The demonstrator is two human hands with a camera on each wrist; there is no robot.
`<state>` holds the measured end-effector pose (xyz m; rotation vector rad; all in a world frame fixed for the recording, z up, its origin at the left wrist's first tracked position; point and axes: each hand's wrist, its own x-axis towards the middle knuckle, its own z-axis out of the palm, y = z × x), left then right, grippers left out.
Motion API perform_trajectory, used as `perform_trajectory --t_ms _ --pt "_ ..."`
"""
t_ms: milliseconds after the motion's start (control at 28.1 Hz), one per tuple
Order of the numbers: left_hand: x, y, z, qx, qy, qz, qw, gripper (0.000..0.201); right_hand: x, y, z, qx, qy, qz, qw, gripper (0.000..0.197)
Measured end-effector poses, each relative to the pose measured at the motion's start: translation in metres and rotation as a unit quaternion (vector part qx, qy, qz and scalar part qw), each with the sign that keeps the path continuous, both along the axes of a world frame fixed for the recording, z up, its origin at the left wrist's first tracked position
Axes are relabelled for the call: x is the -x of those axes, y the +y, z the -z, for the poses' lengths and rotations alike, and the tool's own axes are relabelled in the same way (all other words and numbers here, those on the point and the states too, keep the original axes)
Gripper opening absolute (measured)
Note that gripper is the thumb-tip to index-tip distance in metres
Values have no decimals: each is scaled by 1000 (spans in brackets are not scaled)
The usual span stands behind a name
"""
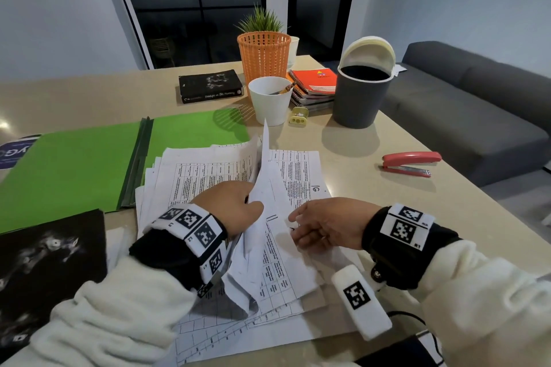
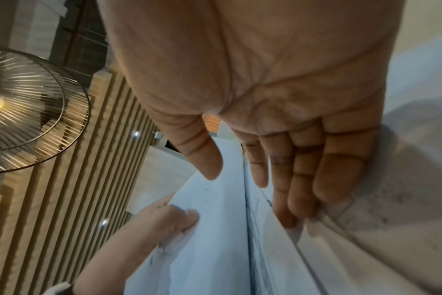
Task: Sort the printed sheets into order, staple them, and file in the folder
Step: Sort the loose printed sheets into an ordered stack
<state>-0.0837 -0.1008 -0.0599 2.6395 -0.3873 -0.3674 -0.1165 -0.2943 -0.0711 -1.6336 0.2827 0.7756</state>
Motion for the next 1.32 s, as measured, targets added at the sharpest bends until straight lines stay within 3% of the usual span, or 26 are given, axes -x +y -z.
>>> perform_trajectory --t_ms 356,534,677,784,962,1069,1140,1318 --pt "1 9 -7 70 26 -14 997 32 -11 16 6 -2 -14 -34 999 11" --pt "1 18 -7 121 46 -36 991 43 -18 23 1 20 15 -37 999 53" --pt "3 12 -4 95 40 -22 994 26 -22 24 3 27 10 -37 999 69" --pt "3 9 -7 37 22 -11 999 31 -22 23 9 39 2 -47 998 59" --pt "2 16 -19 6 -22 -18 1000 37 -25 21 13 129 -56 -97 985 15" --pt "1 23 -34 -21 -64 -32 997 41 -24 21 6 286 -124 -177 934 20" --pt "1 27 -44 -42 -83 -31 995 42 -22 22 2 335 -165 -193 908 25" --pt "4 35 -67 -88 -94 -17 992 35 -19 22 -11 232 -179 -97 951 10"
